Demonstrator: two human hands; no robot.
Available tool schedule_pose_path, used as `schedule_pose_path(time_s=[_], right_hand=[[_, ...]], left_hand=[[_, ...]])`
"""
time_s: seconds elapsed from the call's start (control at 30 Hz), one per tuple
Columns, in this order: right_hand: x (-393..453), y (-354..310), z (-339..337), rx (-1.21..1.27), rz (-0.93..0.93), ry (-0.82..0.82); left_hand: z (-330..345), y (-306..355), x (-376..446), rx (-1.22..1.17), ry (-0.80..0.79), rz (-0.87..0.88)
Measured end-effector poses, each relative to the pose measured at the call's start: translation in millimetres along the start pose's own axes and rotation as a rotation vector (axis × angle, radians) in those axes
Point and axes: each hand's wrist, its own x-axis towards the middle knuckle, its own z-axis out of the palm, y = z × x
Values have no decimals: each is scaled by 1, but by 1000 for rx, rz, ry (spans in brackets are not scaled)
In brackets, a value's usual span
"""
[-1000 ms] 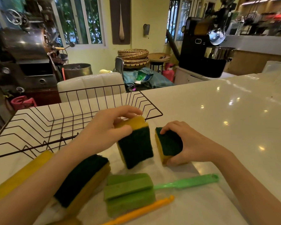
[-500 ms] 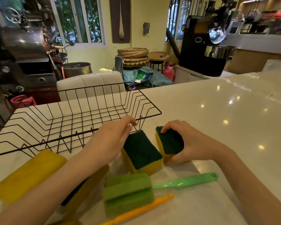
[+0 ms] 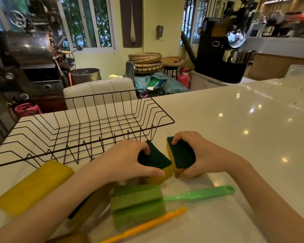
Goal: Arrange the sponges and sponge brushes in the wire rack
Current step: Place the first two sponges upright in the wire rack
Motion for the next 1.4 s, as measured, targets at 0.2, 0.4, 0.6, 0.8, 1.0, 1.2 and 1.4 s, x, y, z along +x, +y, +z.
schedule_pose_path(time_s=[0.2, 0.4, 0.6, 0.8, 1.0, 1.2, 1.4], right_hand=[[-1, -4, -9, 2, 54, -80], [6, -8, -23, -121, 46, -89], [6, -11, -57, -218, 107, -132], [22, -37, -101, -257, 93, -83], [63, -73, -129, -297, -28, 24], [126, -90, -116, -299, -131, -5], [183, -88, -85, -271, -132, -112]], left_hand=[[2, 11, 16, 164, -22, 5], [-13, 15, 21, -39, -80, 12], [-55, 25, 20, -236, -80, 55], [-97, 15, 30, -320, 21, 73], [-118, -31, 50, -237, 124, 2], [-112, -86, 72, -105, 39, -87], [-89, -126, 96, 6, -18, -188]])
